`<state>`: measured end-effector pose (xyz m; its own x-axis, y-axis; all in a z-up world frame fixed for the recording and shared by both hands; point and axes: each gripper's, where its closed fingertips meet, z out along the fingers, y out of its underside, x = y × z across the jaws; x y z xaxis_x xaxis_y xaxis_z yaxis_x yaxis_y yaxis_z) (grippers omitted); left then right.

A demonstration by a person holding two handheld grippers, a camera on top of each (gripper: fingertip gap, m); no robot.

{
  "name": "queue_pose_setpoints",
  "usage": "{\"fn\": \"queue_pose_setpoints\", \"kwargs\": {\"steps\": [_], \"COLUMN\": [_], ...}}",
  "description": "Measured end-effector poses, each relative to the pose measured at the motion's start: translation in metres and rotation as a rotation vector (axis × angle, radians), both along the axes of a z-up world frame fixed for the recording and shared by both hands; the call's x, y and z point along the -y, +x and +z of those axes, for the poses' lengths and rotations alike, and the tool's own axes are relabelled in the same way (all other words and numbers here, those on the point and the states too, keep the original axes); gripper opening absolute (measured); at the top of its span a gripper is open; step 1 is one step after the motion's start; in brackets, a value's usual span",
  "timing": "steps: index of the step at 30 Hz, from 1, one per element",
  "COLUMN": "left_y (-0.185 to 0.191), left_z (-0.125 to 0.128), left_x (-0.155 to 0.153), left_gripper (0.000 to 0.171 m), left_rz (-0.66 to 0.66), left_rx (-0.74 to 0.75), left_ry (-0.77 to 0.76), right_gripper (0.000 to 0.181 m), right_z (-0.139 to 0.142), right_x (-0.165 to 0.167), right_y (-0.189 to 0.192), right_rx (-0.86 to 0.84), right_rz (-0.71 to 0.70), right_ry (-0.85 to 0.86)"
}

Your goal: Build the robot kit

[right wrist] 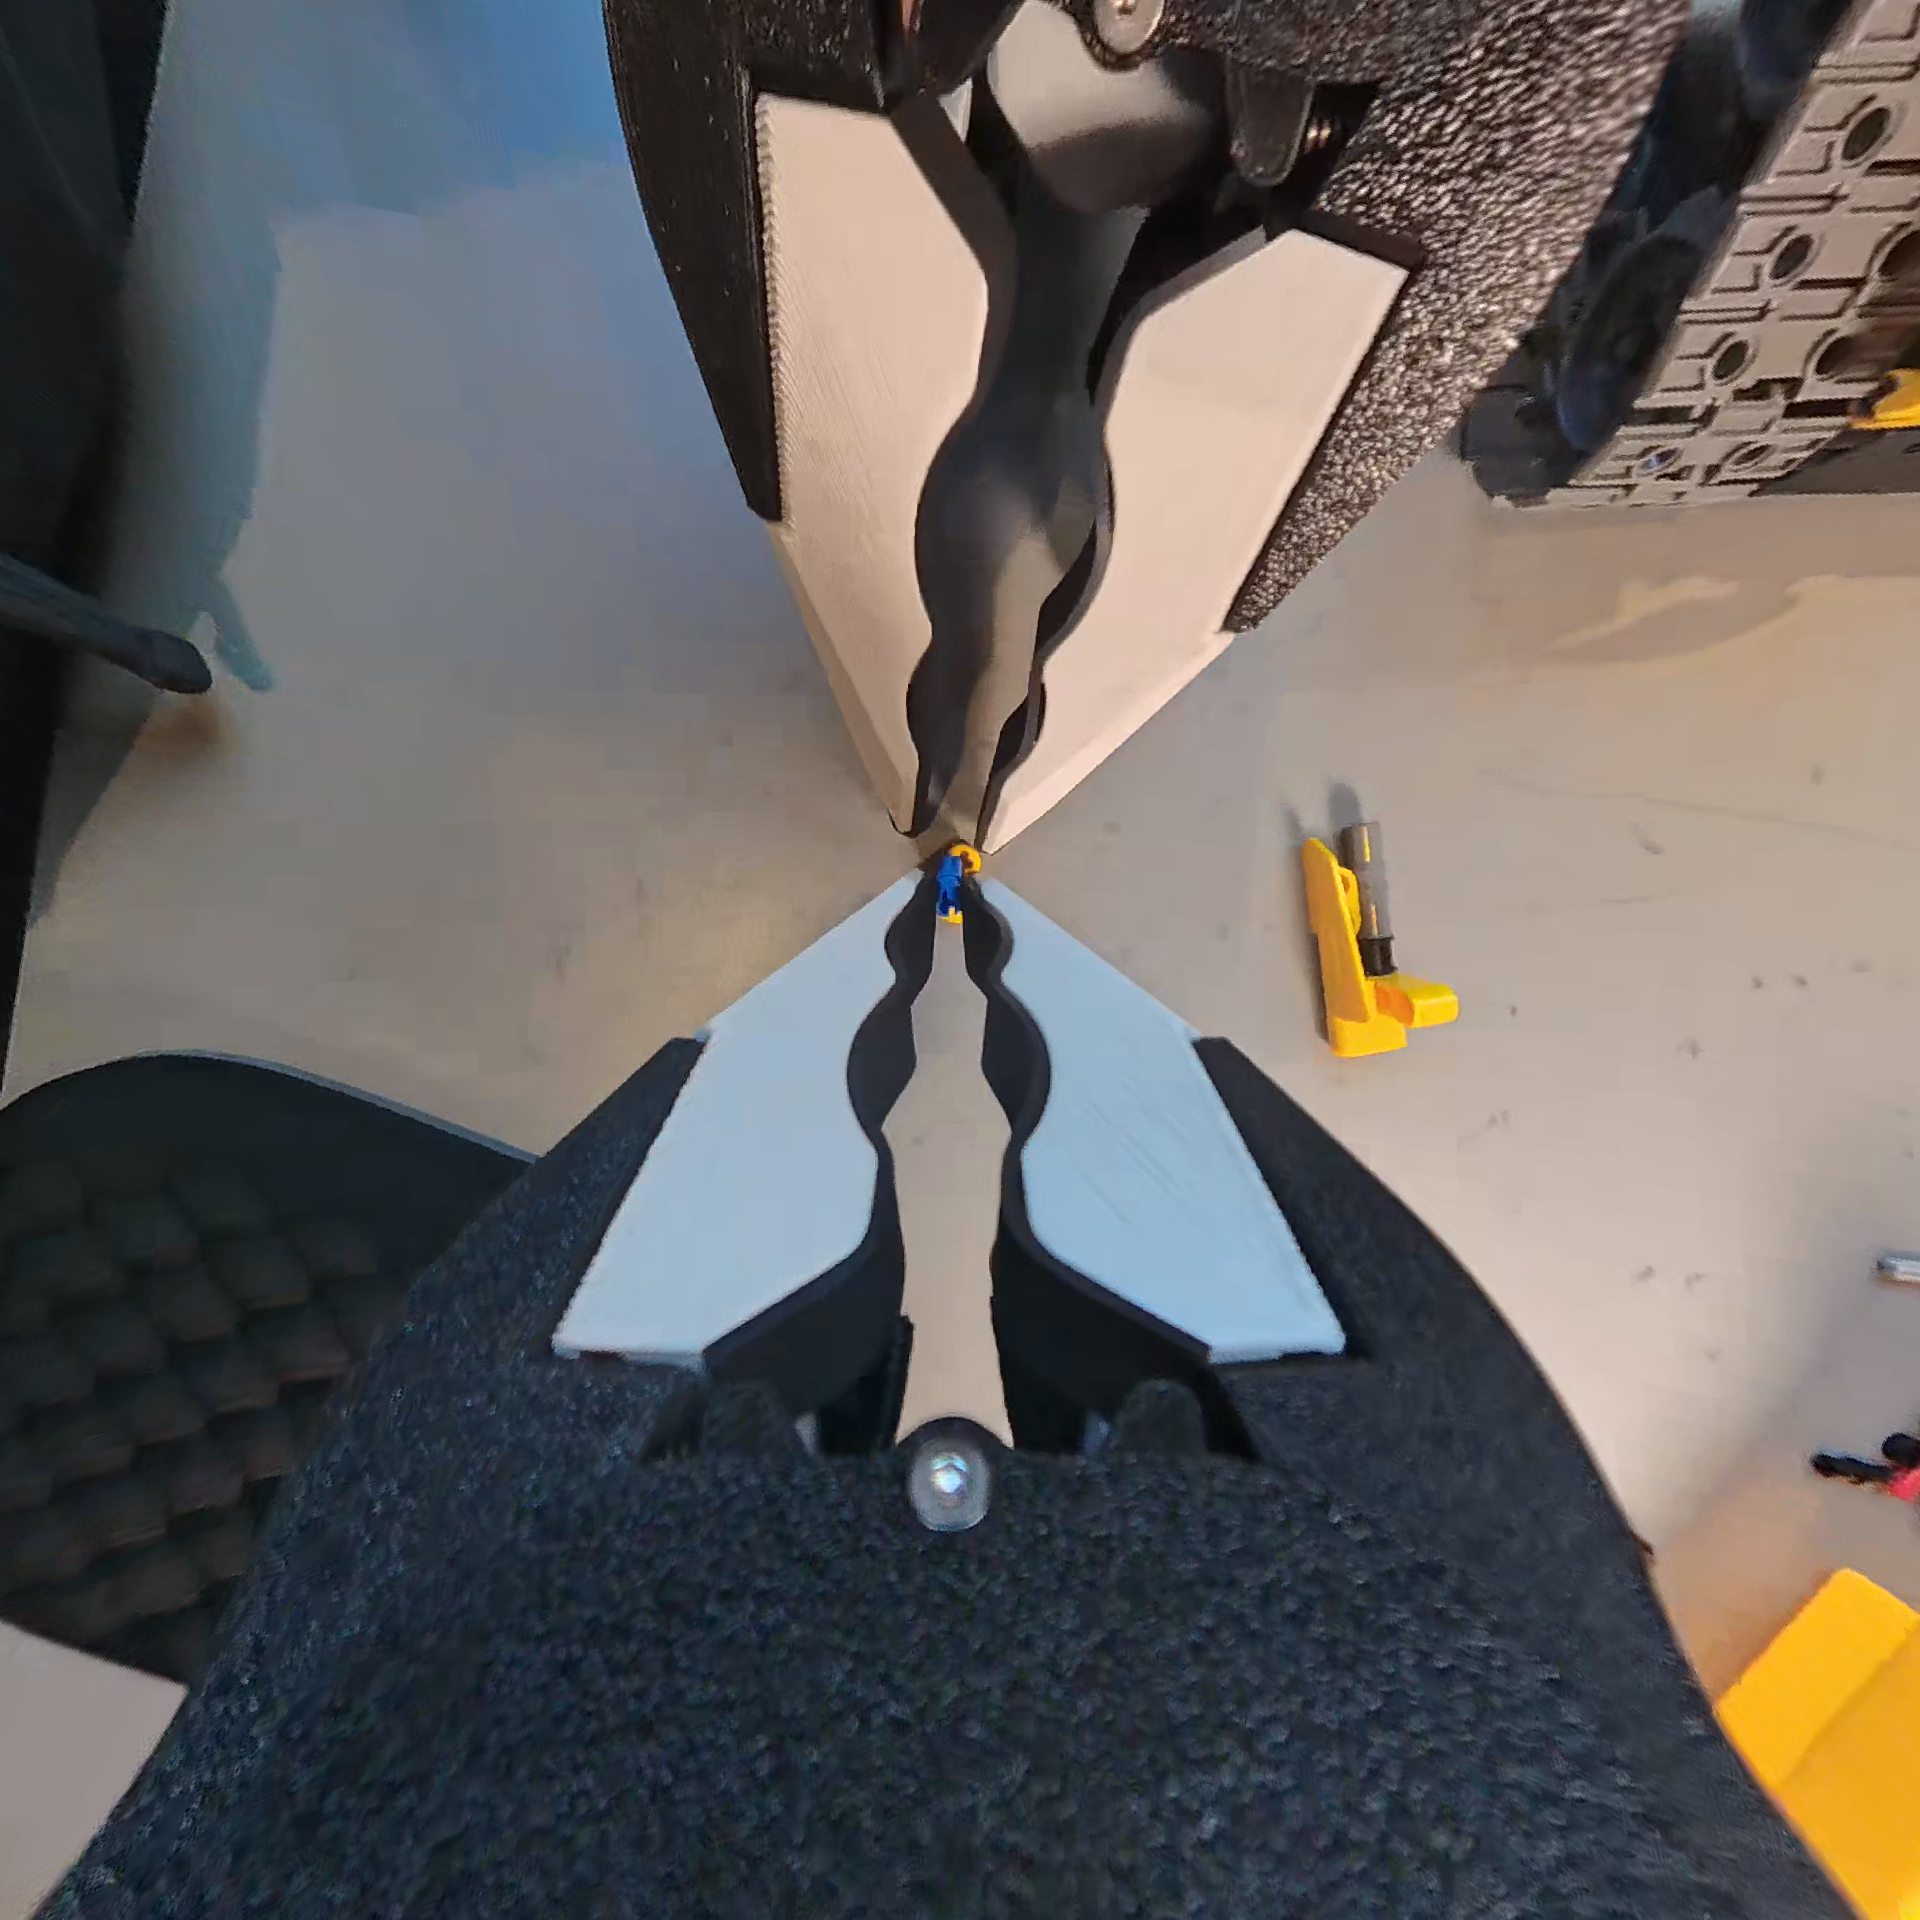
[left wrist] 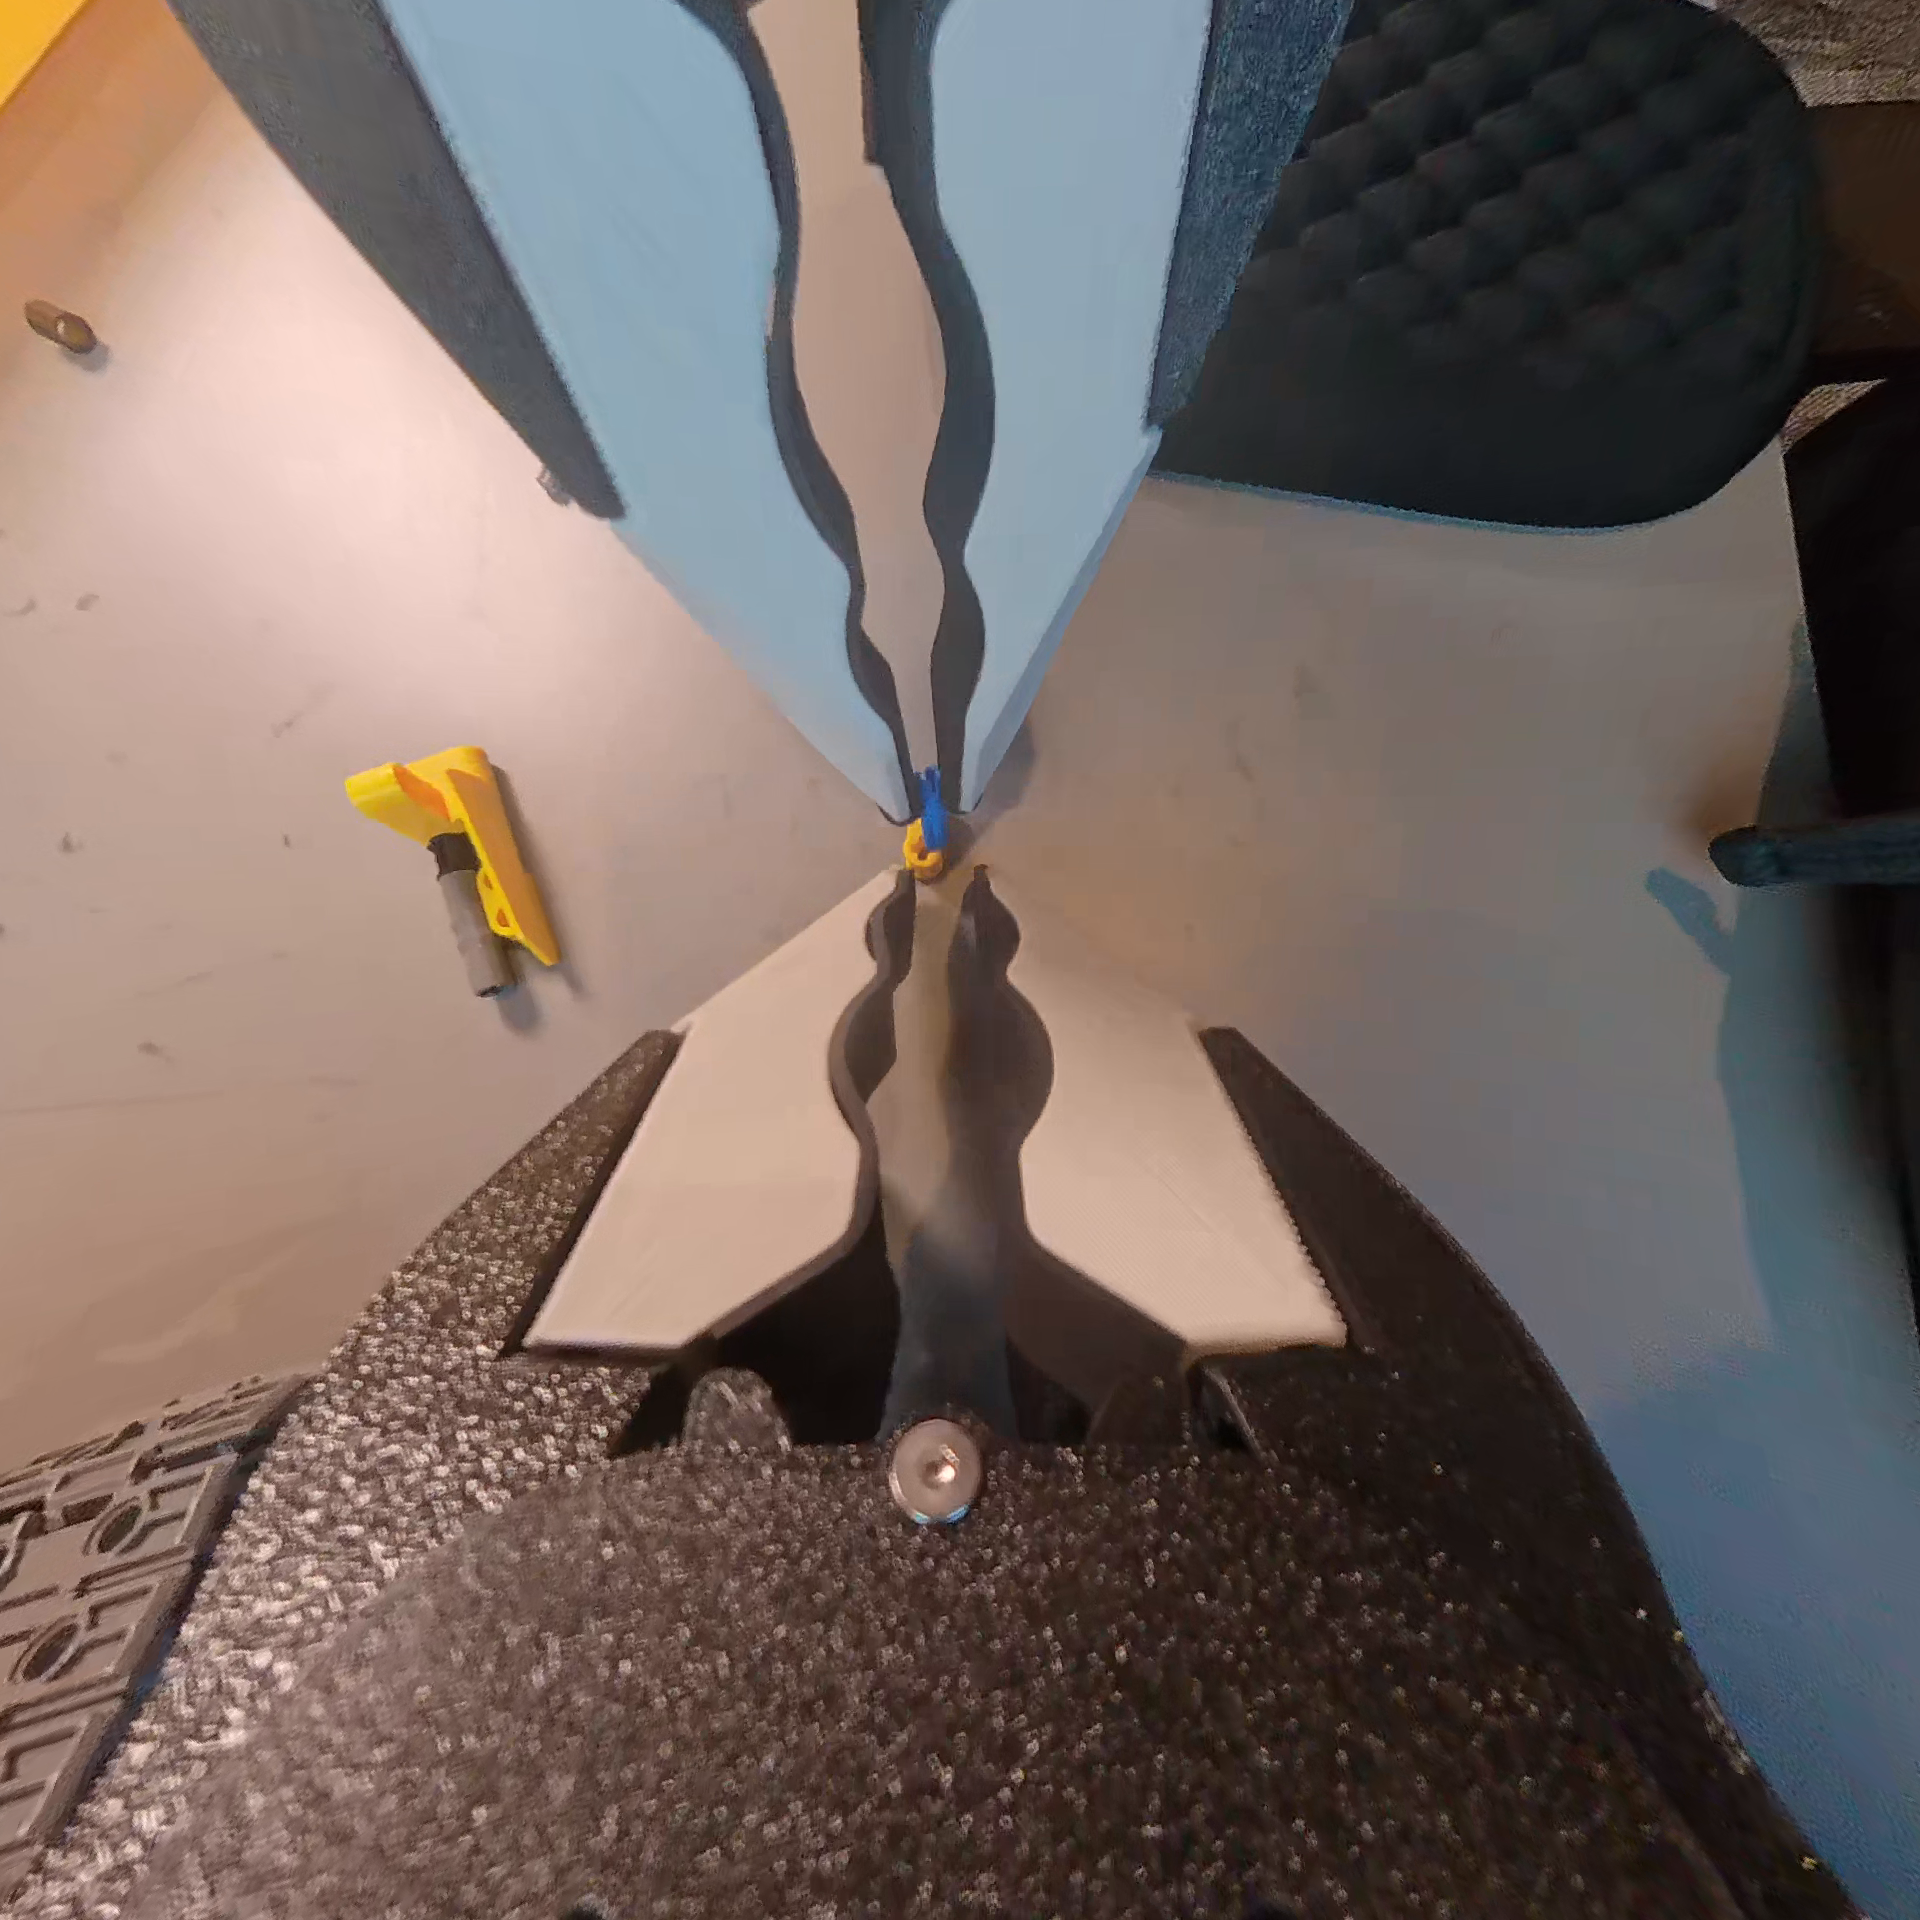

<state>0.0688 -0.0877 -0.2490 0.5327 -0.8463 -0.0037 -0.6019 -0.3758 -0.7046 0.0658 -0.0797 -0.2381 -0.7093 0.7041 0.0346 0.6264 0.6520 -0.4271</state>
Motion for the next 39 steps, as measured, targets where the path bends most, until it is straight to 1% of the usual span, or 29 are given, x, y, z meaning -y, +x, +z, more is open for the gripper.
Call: {"fn": "queue_pose_setpoints", "kwargs": {"steps": [1,4,6,10,12,14,16,19,21,23,27,31,33,36,39], "left_y": [0.000,-0.001,-0.007,-0.023,-0.025,-0.025,-0.024,-0.021,-0.017,-0.011,-0.003,-0.001,-0.004,-0.008,-0.010], "left_z": [0.002,0.010,0.013,0.011,0.009,0.010,0.012,0.020,0.028,0.037,0.049,0.054,0.057,0.067,0.073], "left_x": [0.001,0.003,0.005,0.006,0.008,0.008,0.007,0.007,0.008,0.011,0.019,0.019,0.013,0.004,-0.002], "left_gripper": [0.009,0.011,0.012,0.013,0.013,0.014,0.014,0.016,0.015,0.009,0.003,0.002,0.002,0.002,0.002], "left_rz": [-0.004,-0.008,0.003,0.030,0.032,0.033,0.035,0.027,0.017,-0.009,-0.050,-0.051,-0.025,0.025,0.063], "left_rx": [0.011,0.047,0.042,0.010,0.016,0.012,0.015,0.047,0.086,0.146,0.254,0.277,0.265,0.239,0.187], "left_ry": [0.003,0.012,0.022,0.024,0.007,0.021,0.039,0.067,0.087,0.088,0.060,0.080,0.139,0.268,0.376], "right_gripper": [0.004,0.005,0.004,0.004,0.004,0.004,0.005,0.004,0.005,0.005,0.005,0.005,0.005,0.007,0.005], "right_z": [0.000,0.000,0.000,-0.001,-0.001,0.000,0.006,0.027,0.040,0.047,0.055,0.059,0.063,0.069,0.076], "right_x": [0.000,0.000,0.000,-0.001,-0.001,0.000,0.003,0.015,0.021,0.022,0.029,0.029,0.025,0.018,0.015], "right_y": [-0.001,-0.002,-0.002,-0.003,-0.003,-0.004,-0.006,-0.015,-0.018,-0.018,-0.016,-0.016,-0.018,-0.020,-0.021], "right_rx": [0.014,0.056,0.081,0.133,0.151,0.153,0.121,-0.011,-0.086,-0.131,-0.198,-0.254,-0.286,-0.318,-0.361], "right_rz": [0.006,0.023,0.030,0.032,0.027,0.032,0.029,0.028,0.025,0.029,0.065,0.087,0.055,-0.029,-0.081], "right_ry": [0.017,0.054,0.076,0.107,0.119,0.128,0.108,0.014,-0.030,-0.032,-0.037,-0.003,-0.006,-0.050,-0.111]}}
